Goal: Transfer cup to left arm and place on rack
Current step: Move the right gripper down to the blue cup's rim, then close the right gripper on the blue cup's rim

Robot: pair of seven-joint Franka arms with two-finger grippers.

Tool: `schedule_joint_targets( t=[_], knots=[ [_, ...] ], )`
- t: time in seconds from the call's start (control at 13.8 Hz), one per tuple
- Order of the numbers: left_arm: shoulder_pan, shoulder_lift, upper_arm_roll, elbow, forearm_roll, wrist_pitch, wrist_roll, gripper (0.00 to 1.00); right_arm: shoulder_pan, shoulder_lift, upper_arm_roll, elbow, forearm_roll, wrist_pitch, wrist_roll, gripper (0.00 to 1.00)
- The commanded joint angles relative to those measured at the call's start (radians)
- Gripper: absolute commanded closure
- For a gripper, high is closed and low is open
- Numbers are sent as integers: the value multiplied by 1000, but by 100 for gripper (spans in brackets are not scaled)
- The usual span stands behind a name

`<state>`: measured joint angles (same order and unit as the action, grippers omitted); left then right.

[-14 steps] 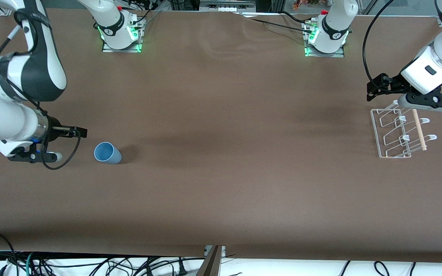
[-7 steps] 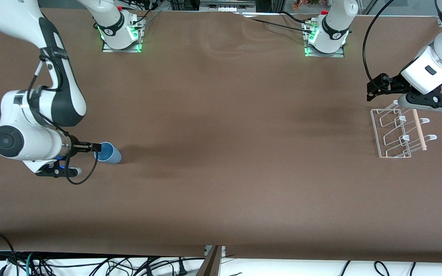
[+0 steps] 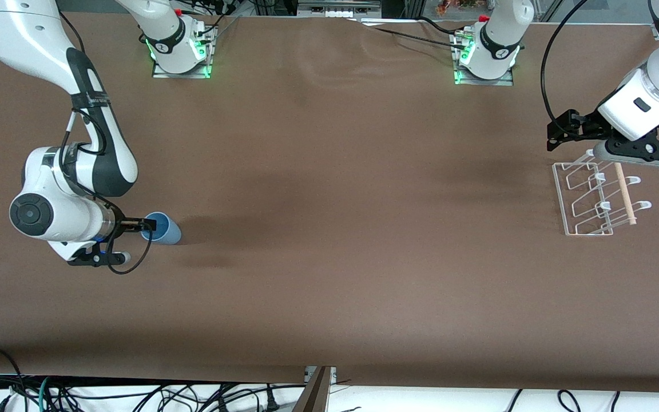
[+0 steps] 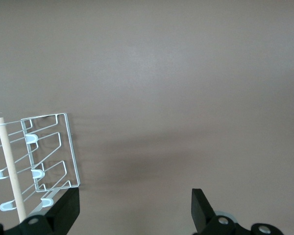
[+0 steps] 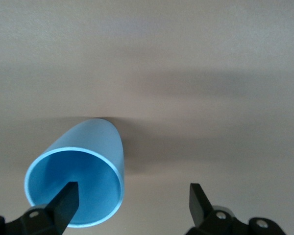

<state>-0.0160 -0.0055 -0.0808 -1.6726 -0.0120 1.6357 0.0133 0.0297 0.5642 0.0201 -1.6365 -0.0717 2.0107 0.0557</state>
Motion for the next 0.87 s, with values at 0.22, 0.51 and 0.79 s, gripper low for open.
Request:
schedule_joint_targets(
  t=[0.22, 0.51, 0.79],
  knots=[
    [8, 10, -4, 27, -17, -20, -4, 0, -16, -33, 7, -88, 1, 45, -20, 0],
    [7, 10, -4, 27, -17, -22, -4, 0, -19, -24, 7, -89, 53, 59, -20, 40],
    [8, 10, -4, 27, -17, -22, -4, 0, -17, 5, 7, -79, 102, 65, -20, 76]
  ],
)
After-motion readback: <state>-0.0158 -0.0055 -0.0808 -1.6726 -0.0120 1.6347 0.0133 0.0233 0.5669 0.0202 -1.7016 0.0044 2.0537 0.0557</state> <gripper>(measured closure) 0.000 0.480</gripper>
